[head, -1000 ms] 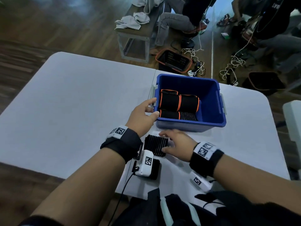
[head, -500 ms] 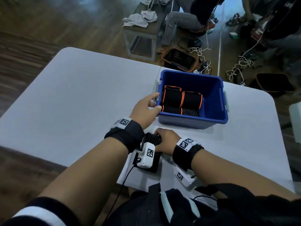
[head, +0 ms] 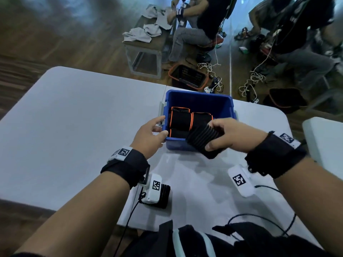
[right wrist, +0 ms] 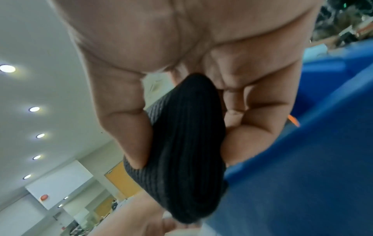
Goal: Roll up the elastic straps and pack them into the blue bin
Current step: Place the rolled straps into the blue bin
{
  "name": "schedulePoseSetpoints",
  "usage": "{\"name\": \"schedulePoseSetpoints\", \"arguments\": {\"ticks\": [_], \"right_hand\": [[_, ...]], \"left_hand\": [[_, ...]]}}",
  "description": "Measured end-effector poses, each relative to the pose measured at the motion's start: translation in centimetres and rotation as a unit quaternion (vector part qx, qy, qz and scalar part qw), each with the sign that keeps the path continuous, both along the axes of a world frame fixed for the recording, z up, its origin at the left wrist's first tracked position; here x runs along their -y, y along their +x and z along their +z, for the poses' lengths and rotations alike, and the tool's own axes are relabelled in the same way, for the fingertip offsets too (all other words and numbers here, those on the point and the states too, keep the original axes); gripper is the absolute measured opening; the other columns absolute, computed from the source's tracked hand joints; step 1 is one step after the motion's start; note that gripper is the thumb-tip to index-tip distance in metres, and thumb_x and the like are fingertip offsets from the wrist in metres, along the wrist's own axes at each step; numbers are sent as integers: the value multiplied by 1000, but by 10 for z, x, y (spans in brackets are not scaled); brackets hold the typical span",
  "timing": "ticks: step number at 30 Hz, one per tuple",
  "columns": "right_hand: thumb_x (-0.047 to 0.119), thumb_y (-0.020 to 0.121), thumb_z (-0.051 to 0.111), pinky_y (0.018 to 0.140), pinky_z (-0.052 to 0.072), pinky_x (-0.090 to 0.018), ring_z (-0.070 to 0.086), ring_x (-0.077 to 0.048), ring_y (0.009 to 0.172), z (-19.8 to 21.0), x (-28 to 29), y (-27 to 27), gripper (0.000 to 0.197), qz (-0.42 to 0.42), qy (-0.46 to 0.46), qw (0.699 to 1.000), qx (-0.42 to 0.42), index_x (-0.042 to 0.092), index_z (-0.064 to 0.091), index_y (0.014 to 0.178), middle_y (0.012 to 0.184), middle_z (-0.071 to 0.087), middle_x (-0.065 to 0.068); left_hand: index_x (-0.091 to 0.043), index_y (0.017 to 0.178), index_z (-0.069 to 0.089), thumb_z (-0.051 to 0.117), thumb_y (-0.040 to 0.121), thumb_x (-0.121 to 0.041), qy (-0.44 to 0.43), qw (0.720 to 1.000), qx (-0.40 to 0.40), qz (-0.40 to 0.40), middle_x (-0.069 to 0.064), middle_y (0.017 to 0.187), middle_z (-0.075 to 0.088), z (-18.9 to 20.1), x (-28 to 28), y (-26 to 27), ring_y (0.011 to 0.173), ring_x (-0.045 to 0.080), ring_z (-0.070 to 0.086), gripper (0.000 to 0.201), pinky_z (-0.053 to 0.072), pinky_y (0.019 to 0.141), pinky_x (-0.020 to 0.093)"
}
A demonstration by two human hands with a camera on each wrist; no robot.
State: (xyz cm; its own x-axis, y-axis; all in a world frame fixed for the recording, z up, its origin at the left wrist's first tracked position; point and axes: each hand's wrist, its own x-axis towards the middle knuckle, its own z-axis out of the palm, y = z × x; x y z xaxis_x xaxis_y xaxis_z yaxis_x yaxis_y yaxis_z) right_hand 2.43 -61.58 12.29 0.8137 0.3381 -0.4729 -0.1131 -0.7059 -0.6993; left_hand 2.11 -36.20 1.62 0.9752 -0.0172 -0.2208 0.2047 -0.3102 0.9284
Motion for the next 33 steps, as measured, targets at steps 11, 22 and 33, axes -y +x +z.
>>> {"name": "schedulePoseSetpoints", "arguments": {"ticks": [11,22,33], "right_hand": [[18,62,88,70,56,-35,67,-25,83,-31,-15,97,38,100,-316,943,26,11,69,95,93,73,-9],[21,57,89,73,62,-40,74,-27,80,-58,-43,121,34,205,-455,867,-6,17,75,88,80,76,-3],[34,51,89,72,62,-41,72,-23,73,-59,-45,127,33,207,-464,861,24,21,75,78,76,76,0]], "left_hand": [[-33,143,51,62,95,-18,-7,1000,-6,3,4,102,63,-3,-2,2,88,27,73,51,61,85,44],[-39,141,52,64,93,-25,5,1000,3,-7,-1,108,63,-6,-4,1,85,21,73,52,59,90,46],[-42,139,52,62,83,-38,-6,1000,-4,-9,-5,107,63,-6,-3,0,99,22,70,58,57,94,48]]}}
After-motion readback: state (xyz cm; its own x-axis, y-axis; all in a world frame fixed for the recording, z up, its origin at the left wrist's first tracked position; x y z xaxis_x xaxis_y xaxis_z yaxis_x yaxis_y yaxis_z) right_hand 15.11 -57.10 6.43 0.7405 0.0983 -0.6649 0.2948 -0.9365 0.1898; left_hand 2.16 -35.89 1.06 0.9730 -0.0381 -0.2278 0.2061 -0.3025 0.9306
